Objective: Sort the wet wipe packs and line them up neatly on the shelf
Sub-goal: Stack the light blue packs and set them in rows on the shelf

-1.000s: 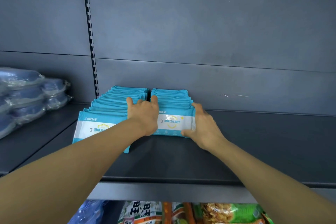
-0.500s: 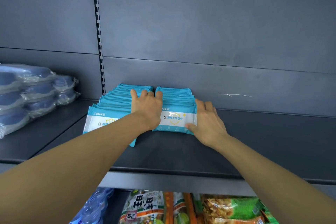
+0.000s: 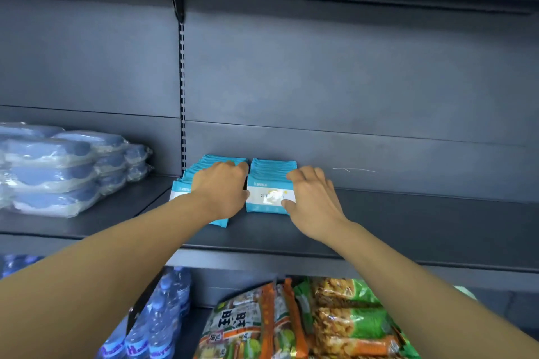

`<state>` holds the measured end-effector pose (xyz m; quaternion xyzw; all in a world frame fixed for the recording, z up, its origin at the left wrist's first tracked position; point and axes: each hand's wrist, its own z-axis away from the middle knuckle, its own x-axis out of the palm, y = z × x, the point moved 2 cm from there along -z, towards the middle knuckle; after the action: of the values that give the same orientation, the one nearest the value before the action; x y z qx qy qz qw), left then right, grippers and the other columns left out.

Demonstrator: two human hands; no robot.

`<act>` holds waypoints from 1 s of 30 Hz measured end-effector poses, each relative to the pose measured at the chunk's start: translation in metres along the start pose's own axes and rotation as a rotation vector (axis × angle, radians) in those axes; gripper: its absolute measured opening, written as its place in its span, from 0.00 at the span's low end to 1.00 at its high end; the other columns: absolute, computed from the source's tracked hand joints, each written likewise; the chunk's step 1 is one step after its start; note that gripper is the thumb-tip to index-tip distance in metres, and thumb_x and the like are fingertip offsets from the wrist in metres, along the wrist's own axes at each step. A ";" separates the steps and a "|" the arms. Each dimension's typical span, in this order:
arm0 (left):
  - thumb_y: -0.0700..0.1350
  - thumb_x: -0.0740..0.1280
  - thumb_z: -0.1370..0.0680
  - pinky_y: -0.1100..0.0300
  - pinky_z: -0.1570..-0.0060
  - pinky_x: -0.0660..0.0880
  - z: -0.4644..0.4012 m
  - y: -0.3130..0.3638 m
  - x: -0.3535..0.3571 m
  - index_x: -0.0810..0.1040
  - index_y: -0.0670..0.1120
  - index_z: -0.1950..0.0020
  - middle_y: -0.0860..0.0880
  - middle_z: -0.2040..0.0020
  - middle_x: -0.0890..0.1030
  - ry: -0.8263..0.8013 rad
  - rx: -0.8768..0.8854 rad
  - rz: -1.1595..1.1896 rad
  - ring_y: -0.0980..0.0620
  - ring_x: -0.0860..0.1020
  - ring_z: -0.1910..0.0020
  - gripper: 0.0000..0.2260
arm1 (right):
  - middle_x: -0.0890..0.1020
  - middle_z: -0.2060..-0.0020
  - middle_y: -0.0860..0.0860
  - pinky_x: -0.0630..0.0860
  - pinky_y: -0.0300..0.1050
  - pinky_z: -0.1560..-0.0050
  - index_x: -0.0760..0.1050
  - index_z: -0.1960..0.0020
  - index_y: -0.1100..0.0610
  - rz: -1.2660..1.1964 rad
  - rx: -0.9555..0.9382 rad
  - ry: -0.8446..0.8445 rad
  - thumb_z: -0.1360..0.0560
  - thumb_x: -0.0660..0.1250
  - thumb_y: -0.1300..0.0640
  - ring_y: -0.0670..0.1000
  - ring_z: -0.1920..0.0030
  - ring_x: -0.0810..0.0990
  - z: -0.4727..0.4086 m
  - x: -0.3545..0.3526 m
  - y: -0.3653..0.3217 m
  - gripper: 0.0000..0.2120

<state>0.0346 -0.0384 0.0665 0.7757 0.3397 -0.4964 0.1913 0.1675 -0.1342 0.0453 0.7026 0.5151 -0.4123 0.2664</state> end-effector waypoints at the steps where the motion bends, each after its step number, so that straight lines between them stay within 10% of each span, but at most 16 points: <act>1: 0.50 0.60 0.21 0.55 0.53 0.68 0.009 -0.003 -0.005 0.68 0.47 0.35 0.48 0.39 0.75 -0.001 0.000 0.003 0.45 0.73 0.40 0.16 | 0.68 0.35 0.53 0.63 0.48 0.37 0.65 0.32 0.56 -0.003 -0.003 -0.002 0.23 0.64 0.51 0.55 0.36 0.64 0.007 -0.005 -0.007 0.22; 11: 0.53 0.61 0.22 0.52 0.47 0.71 0.128 -0.053 0.014 0.70 0.50 0.38 0.47 0.41 0.77 -0.209 0.017 0.092 0.43 0.75 0.42 0.14 | 0.71 0.38 0.54 0.68 0.50 0.37 0.68 0.34 0.57 -0.115 0.034 -0.086 0.24 0.66 0.52 0.55 0.36 0.67 0.109 0.003 -0.081 0.21; 30: 0.53 0.61 0.22 0.53 0.50 0.74 0.382 -0.114 0.267 0.70 0.50 0.38 0.46 0.42 0.78 -0.784 -0.053 0.216 0.44 0.76 0.44 0.14 | 0.69 0.36 0.55 0.69 0.50 0.38 0.66 0.33 0.57 -0.149 0.140 -0.827 0.24 0.64 0.53 0.56 0.35 0.68 0.355 0.250 -0.147 0.21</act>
<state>-0.2175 -0.1117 -0.3351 0.5536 0.1700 -0.7227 0.3774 -0.0475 -0.2435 -0.3450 0.4551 0.3849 -0.7117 0.3717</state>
